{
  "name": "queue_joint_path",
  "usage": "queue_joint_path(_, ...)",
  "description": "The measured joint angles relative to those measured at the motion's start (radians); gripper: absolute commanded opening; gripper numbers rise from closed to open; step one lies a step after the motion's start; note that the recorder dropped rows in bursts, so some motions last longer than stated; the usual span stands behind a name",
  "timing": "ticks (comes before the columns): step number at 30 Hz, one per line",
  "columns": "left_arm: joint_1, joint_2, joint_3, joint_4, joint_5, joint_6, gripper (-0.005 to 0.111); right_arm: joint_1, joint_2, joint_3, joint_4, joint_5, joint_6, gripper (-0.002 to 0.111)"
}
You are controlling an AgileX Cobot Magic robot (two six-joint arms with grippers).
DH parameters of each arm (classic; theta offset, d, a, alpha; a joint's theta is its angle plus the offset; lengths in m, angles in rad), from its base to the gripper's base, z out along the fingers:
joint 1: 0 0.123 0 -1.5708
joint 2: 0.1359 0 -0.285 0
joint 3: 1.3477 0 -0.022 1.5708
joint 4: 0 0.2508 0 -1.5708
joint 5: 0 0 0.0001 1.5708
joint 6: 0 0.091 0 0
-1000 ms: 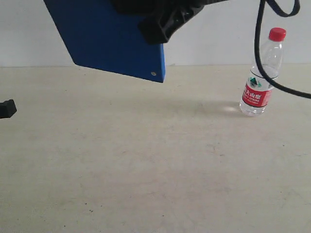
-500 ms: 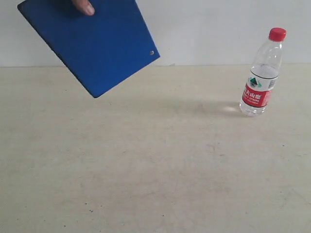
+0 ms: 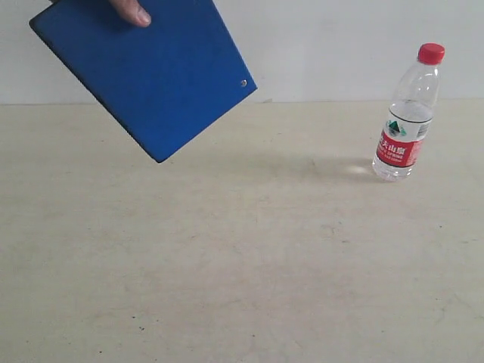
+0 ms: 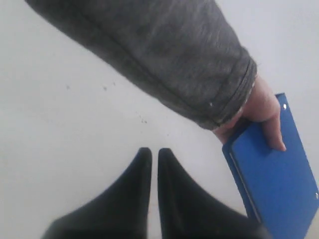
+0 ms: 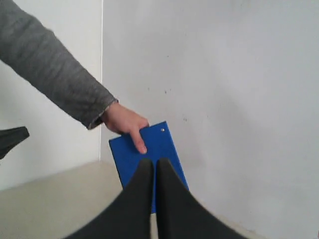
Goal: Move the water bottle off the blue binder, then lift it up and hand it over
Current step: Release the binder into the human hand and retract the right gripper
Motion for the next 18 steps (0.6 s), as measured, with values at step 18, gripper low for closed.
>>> queue_joint_path(18,0.000,-0.023,0.049,-0.002,0.324,0.202,0.004,0.000,0.290,0.826,0.114,-0.779,-0.012,0.000)
